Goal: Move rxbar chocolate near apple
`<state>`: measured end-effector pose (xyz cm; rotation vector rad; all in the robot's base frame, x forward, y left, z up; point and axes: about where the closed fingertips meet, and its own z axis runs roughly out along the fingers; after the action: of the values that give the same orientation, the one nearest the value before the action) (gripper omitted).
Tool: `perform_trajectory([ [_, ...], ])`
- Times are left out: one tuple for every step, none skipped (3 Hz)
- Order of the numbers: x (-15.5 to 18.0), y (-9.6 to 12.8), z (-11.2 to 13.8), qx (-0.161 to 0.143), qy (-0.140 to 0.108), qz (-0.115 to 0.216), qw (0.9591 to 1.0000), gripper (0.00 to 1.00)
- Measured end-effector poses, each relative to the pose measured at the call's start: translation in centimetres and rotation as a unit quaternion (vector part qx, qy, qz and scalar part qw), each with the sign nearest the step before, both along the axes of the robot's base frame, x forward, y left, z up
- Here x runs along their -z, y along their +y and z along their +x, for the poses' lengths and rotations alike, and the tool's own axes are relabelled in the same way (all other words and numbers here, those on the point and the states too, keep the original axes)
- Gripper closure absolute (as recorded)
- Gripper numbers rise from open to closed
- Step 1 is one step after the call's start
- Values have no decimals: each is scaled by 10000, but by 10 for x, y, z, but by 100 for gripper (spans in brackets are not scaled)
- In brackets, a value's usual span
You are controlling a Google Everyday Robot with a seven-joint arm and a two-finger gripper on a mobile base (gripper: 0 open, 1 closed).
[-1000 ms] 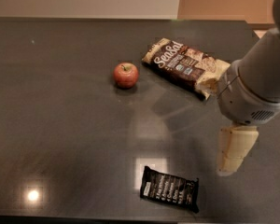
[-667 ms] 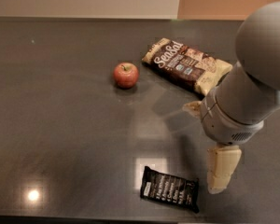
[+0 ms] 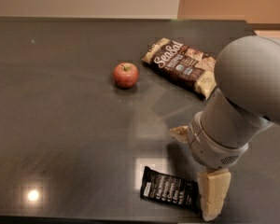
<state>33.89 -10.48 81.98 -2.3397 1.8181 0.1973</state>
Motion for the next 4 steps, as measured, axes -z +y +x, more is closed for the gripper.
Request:
perform_trajectory([
  [10, 4, -25, -313, 186, -20, 9993, 0],
  [13, 3, -33, -426, 304, -50, 9986, 18],
  [6, 3, -34, -450, 410, -17, 9981, 41],
  [0, 4, -34, -462, 450, -13, 9979, 65],
])
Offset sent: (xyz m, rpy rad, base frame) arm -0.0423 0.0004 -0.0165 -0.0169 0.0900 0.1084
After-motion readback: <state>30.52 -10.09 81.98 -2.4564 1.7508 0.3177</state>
